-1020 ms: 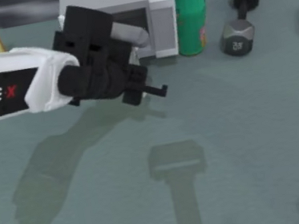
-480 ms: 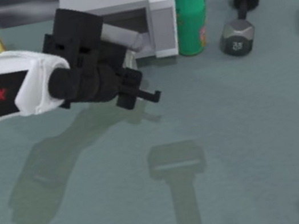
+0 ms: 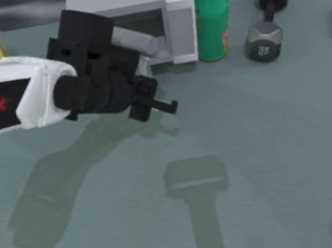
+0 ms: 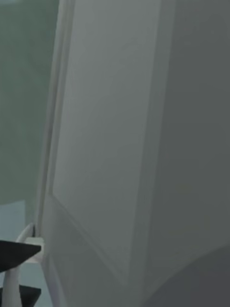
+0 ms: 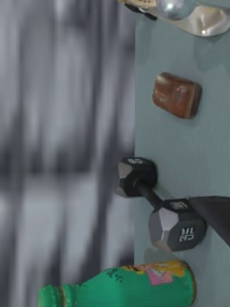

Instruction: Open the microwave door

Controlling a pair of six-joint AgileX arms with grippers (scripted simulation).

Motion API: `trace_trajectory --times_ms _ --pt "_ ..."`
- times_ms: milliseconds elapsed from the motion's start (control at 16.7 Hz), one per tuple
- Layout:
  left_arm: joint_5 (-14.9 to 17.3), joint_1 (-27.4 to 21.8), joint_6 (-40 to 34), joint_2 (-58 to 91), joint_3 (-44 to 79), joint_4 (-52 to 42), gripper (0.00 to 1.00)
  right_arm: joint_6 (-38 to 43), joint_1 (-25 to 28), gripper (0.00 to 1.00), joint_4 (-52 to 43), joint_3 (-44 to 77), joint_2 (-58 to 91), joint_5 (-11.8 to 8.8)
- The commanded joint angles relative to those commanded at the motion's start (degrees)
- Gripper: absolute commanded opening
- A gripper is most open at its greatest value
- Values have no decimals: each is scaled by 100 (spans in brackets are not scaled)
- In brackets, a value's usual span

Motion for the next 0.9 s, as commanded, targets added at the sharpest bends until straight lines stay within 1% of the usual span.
trace_trajectory --times_ms 780,900 --pt "0 0 0 0 0 0 0 0 0 100 0 0 0 0" --pt "56 -37 -16 4 -7 -7 0 0 0 100 0 0 0 0"
